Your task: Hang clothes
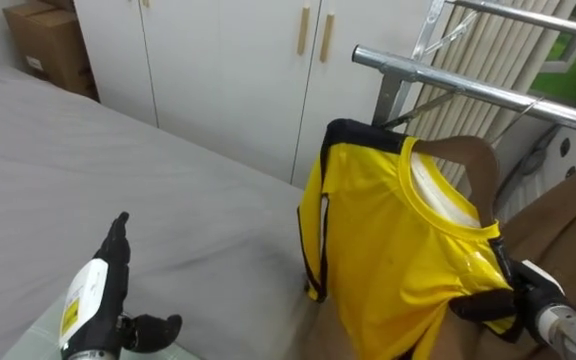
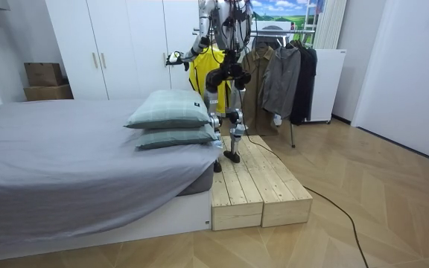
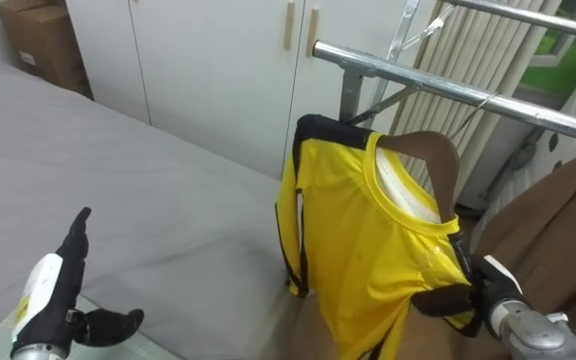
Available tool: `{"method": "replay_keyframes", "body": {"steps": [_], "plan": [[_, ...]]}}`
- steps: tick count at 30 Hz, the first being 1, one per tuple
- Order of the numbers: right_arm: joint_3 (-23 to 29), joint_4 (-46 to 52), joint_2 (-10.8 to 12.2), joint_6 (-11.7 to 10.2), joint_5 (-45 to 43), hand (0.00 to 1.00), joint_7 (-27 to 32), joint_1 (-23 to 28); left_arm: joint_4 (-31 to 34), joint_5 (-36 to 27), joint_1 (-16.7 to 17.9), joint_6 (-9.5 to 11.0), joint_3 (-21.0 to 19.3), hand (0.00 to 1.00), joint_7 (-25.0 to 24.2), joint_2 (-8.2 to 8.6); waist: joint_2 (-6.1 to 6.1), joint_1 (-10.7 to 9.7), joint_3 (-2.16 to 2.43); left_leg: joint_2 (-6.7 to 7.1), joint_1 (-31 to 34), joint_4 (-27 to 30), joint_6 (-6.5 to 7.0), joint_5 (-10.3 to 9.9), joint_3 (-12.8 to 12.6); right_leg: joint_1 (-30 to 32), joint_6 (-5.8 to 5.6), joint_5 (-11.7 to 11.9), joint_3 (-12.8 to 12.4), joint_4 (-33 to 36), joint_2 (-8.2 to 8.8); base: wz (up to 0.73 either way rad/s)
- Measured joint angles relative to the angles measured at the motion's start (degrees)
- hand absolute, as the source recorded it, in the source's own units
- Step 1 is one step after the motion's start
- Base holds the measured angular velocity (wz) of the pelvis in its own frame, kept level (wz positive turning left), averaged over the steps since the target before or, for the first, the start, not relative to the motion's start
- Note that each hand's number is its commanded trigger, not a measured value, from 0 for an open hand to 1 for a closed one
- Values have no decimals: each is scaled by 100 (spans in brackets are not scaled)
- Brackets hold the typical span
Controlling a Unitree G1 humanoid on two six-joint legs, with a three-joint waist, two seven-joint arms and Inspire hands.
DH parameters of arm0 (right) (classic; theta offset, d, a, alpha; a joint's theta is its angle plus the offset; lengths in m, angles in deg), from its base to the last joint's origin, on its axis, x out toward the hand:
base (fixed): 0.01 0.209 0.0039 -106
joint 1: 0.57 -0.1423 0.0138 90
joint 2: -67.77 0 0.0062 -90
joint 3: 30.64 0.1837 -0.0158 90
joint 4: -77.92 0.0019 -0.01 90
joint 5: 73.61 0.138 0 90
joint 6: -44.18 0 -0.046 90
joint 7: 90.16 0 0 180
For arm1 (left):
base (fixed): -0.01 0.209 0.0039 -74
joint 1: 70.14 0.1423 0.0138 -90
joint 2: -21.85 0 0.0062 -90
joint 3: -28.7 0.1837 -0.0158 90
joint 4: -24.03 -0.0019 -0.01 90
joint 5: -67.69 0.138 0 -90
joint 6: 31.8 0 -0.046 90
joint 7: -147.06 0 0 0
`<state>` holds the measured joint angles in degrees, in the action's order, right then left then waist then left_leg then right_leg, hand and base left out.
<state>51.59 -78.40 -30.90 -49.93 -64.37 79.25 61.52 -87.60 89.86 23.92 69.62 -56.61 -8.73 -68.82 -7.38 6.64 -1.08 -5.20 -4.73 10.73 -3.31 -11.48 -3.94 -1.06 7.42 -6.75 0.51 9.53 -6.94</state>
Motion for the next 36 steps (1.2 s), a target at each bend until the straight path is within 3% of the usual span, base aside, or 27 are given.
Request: {"method": "replay_keyframes", "body": {"steps": [13, 14, 15, 16, 27, 36], "plan": [[13, -44, -2, 1, 0, 100, -9, 0, 0, -3, 0, -12, 0, 0, -12, 11, 45, -52, 20, 3, -12, 8, -1, 0, 12, -11, 1, -1, 71, -2, 8, 1], [13, -44, -2, 0, 0, 58, -9, 0, 0, -4, 0, -12, 1, 0, -12, 13, 50, -58, 19, 3, -12, 9, -1, 1, 15, -13, 1, -1, 74, -1, 9, 0], [15, -44, -2, 0, 0, 52, -9, 0, 0, -3, 0, -12, 1, 0, -12, 17, 60, -67, 16, 4, -13, 10, -1, 0, 21, -10, 1, -1, 81, 1, 11, 4], [21, -44, -2, 0, 0, 1, -8, 0, -1, -3, 1, -12, 1, 0, -12, 18, 66, -91, 15, 4, -5, 13, -1, 1, 30, -17, 1, -1, 99, 2, 16, 6], [239, -44, -1, -1, 0, 0, 142, 46, -14, 6, 2, -11, 2, 0, 5, 19, 96, -289, 12, 17, -7, 14, -22, 13, 90, -57, 5, -4, 129, 5, 33, 2], [240, -45, -1, -2, 6, 0, 254, 54, -15, 7, 2, -11, 9, 0, 10, 19, 34, -327, 9, 17, -7, 13, -22, 13, 89, -57, 5, -5, 127, 1, 32, 0]]}}
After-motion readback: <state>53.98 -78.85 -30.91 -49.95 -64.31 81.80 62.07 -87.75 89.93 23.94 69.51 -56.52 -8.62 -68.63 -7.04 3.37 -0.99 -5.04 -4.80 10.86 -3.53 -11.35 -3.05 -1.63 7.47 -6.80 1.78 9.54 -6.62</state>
